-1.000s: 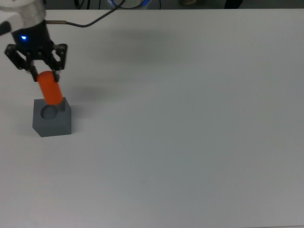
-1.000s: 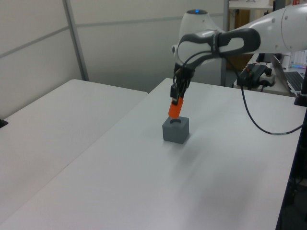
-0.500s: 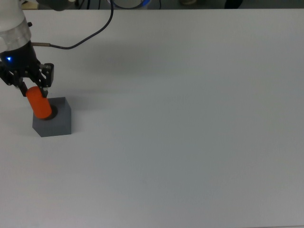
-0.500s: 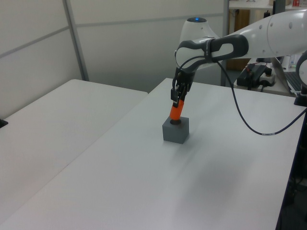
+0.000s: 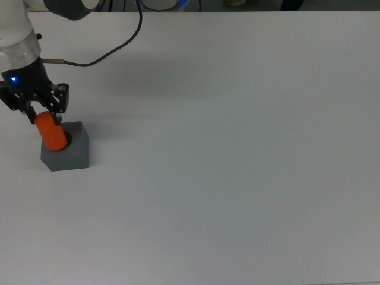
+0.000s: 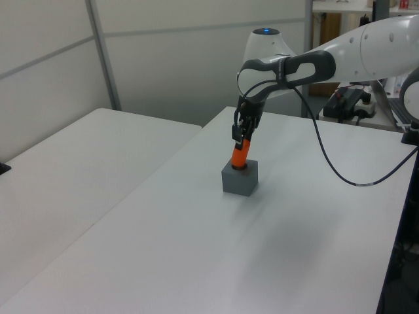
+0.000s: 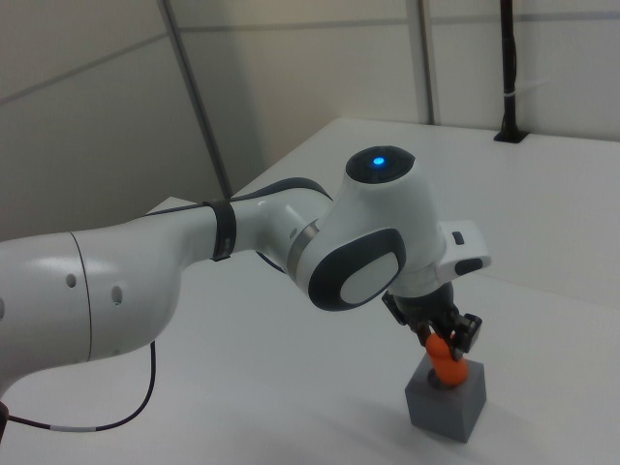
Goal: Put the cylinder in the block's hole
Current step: 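Lower the orange cylinder into the hole of the grey block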
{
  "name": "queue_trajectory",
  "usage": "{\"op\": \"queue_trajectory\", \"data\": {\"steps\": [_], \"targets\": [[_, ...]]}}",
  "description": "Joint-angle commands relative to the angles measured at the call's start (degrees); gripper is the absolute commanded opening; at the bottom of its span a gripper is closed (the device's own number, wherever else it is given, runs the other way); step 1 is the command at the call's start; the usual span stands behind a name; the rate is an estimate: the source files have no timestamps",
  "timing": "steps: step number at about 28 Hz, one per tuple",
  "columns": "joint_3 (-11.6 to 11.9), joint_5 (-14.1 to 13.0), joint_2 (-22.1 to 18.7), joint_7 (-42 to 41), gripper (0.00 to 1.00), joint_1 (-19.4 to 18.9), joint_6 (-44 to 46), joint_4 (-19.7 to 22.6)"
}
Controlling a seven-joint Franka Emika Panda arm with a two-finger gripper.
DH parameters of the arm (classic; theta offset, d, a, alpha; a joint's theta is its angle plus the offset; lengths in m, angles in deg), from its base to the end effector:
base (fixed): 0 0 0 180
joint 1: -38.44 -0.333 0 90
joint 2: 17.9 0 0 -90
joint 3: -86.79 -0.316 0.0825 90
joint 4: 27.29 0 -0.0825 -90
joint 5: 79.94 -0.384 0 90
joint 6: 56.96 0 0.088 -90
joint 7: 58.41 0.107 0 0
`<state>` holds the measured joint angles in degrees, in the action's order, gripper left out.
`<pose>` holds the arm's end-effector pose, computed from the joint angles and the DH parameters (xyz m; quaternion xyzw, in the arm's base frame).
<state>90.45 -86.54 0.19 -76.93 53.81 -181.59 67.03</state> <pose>0.6378 -0.2106 0.4522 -0.9930 0.0293 -0.1143 0.0044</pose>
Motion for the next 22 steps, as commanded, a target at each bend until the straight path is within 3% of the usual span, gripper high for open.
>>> {"op": "queue_trajectory", "data": {"steps": [1,22], "targets": [[0.12,-0.87,0.63,0.69,0.00,-0.52,0.26,-0.80],[-0.41,-0.52,-0.25,-0.28,0.00,-0.96,8.17,-0.01]]}}
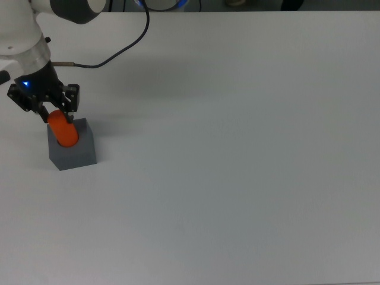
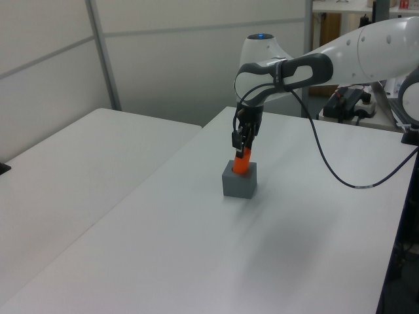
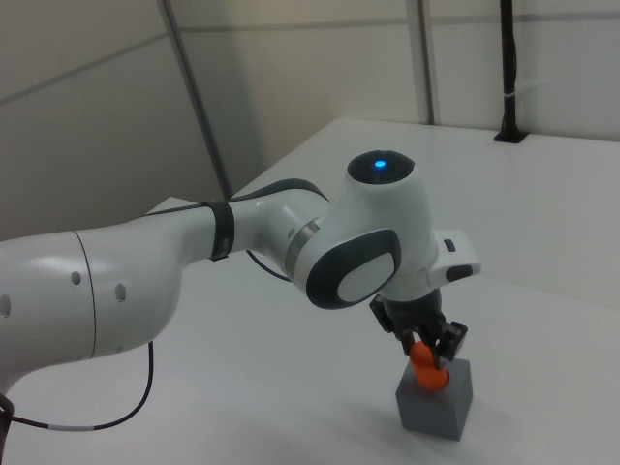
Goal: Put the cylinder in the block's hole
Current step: 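Lower the orange cylinder into the hole of the grey block, then open the gripper to release the cylinder and raise it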
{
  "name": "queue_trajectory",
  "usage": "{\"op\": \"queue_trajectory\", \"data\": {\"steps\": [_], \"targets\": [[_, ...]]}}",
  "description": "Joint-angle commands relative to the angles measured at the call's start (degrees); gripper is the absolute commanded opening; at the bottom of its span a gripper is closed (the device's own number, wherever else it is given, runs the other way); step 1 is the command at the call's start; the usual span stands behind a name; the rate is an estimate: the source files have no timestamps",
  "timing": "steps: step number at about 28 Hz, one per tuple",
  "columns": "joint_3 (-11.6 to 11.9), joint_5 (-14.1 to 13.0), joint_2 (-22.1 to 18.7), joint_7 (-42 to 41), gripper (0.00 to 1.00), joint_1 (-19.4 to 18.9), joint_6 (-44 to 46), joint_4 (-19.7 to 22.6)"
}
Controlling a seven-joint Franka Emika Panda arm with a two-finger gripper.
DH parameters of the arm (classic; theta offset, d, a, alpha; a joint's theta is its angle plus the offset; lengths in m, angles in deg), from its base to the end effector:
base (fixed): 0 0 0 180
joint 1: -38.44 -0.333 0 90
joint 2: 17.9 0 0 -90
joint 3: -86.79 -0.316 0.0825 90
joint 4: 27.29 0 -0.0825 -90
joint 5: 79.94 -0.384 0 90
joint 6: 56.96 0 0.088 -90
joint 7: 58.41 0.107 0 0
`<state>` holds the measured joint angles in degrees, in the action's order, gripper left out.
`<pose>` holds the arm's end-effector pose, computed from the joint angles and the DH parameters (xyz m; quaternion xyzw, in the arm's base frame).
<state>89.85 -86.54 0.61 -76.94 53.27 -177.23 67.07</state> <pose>0.6362 -0.1957 0.4389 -0.9968 0.0182 -0.0750 0.0207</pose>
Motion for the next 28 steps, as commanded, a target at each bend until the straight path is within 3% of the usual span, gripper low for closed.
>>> {"op": "queue_trajectory", "data": {"steps": [1,4,5,6,8,10,15,25,28], "targets": [[0.19,-0.43,-0.67,-0.45,0.00,-0.42,3.99,-0.05],[0.19,-0.26,-0.49,-0.45,0.00,-0.42,4.00,-0.05],[0.19,-0.26,-0.58,-0.45,0.08,-0.42,4.00,-0.05],[0.19,-0.26,-0.49,-0.37,0.22,-0.42,4.00,-0.14],[0.19,-0.26,-0.49,0.16,0.66,-0.42,3.99,-0.23],[0.19,-0.43,-0.49,0.51,1.00,-0.42,3.91,-0.49],[0.19,-0.70,-1.19,0.51,1.00,-0.33,4.08,-1.19],[0.89,-0.08,-7.95,0.07,1.00,-0.24,9.09,-1.46],[1.59,1.84,-9.45,-0.01,1.00,-0.33,12.07,-1.46]]}}
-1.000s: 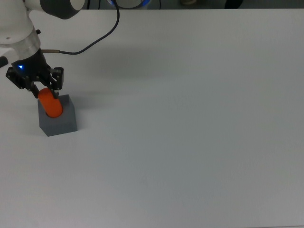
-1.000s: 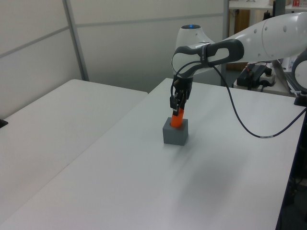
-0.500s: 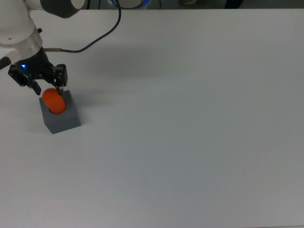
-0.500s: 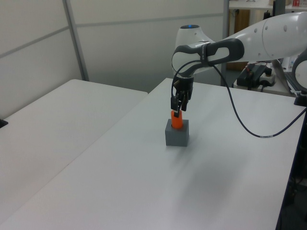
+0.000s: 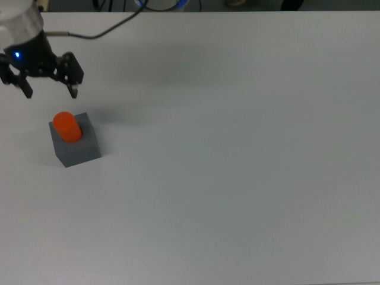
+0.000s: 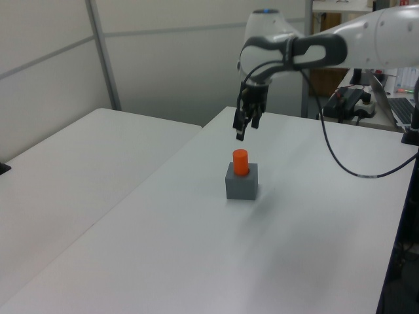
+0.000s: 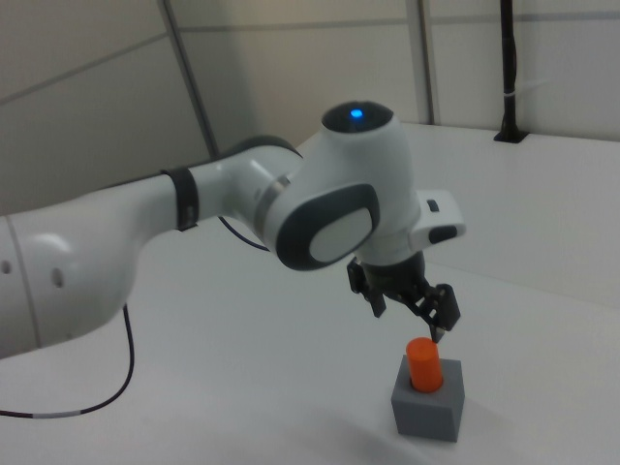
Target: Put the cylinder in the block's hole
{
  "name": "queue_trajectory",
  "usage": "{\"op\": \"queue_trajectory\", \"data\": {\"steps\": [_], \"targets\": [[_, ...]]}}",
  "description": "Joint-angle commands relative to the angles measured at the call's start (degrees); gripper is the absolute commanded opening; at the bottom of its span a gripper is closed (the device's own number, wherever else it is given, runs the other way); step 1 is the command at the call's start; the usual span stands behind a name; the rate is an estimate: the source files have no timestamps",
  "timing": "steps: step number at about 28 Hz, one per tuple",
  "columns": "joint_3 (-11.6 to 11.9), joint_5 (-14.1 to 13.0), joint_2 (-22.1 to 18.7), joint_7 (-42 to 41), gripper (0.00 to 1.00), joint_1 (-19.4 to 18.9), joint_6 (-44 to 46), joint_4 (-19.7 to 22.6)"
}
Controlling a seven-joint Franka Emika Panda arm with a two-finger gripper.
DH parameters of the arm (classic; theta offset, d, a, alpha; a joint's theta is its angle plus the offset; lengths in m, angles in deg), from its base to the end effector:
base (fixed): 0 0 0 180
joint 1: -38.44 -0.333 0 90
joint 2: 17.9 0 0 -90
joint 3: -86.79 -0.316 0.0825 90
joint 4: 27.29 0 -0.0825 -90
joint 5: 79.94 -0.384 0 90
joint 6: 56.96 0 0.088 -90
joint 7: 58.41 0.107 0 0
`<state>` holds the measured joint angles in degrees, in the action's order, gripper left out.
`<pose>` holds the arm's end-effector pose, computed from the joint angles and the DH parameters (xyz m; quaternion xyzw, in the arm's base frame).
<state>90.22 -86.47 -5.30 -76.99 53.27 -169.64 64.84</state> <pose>0.6147 -0.1916 0.5123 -0.9963 0.0143 -0.0809 0.0231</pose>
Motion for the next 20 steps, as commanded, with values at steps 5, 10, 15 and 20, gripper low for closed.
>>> {"op": "queue_trajectory", "data": {"steps": [5,10,15,20], "targets": [[1.93,4.77,-5.03,0.21,1.00,0.02,6.24,0.69],[2.81,6.53,-5.39,-0.23,1.00,0.73,8.97,-0.10],[2.90,10.31,-5.39,-0.14,1.00,0.81,11.78,-0.46],[2.90,10.31,-5.30,-0.14,1.00,0.73,11.87,-0.46]]}}
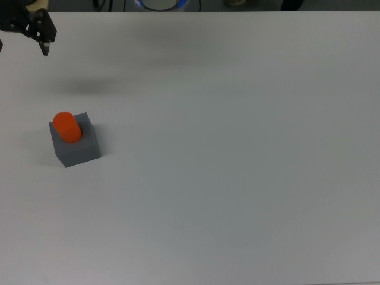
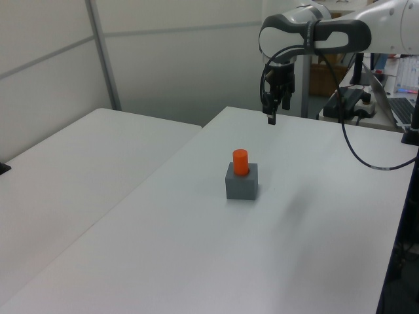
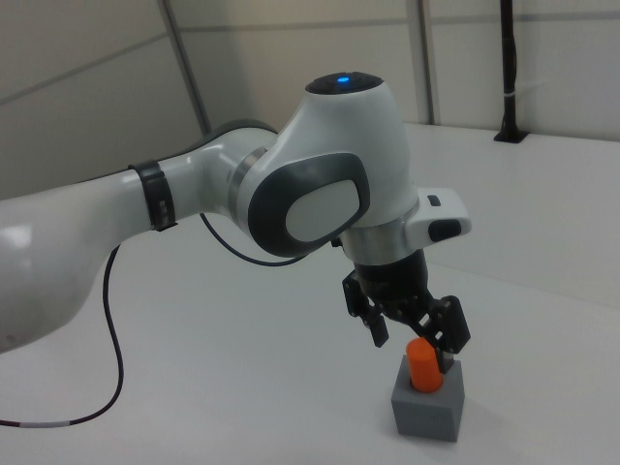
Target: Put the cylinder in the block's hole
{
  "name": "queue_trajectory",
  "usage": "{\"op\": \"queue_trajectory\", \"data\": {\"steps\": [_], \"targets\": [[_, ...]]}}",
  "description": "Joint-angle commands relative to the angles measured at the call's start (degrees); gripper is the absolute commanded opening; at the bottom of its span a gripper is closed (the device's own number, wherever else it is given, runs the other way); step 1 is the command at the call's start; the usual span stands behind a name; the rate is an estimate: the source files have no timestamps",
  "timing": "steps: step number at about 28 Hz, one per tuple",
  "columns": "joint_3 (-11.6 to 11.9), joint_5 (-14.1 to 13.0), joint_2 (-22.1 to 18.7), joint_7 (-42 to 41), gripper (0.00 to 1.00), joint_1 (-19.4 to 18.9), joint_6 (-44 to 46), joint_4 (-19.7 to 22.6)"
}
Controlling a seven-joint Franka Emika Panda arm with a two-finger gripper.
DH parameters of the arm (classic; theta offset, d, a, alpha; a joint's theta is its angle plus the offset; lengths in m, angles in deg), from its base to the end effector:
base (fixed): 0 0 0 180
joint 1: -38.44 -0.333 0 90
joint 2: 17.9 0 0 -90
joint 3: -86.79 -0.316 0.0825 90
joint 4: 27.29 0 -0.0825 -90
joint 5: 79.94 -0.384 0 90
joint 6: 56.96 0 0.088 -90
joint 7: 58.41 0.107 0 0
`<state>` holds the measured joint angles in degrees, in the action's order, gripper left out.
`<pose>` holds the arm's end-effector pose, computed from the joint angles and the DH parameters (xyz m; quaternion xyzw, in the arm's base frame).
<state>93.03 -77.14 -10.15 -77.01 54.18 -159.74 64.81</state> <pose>0.5655 -0.2287 0.5488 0.9989 -0.0240 0.0135 0.0383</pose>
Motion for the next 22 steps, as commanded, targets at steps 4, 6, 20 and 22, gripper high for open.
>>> {"op": "queue_trajectory", "data": {"steps": [4,6,20,22], "targets": [[0.09,0.98,-0.37,0.41,1.00,-0.19,1.97,-0.34],[0.09,0.98,-0.37,0.33,1.00,-0.10,1.97,-0.34],[0.09,0.98,-0.19,0.42,1.00,-0.10,2.06,-0.34],[0.09,0.98,-0.19,0.33,1.00,-0.10,2.06,-0.34]]}}
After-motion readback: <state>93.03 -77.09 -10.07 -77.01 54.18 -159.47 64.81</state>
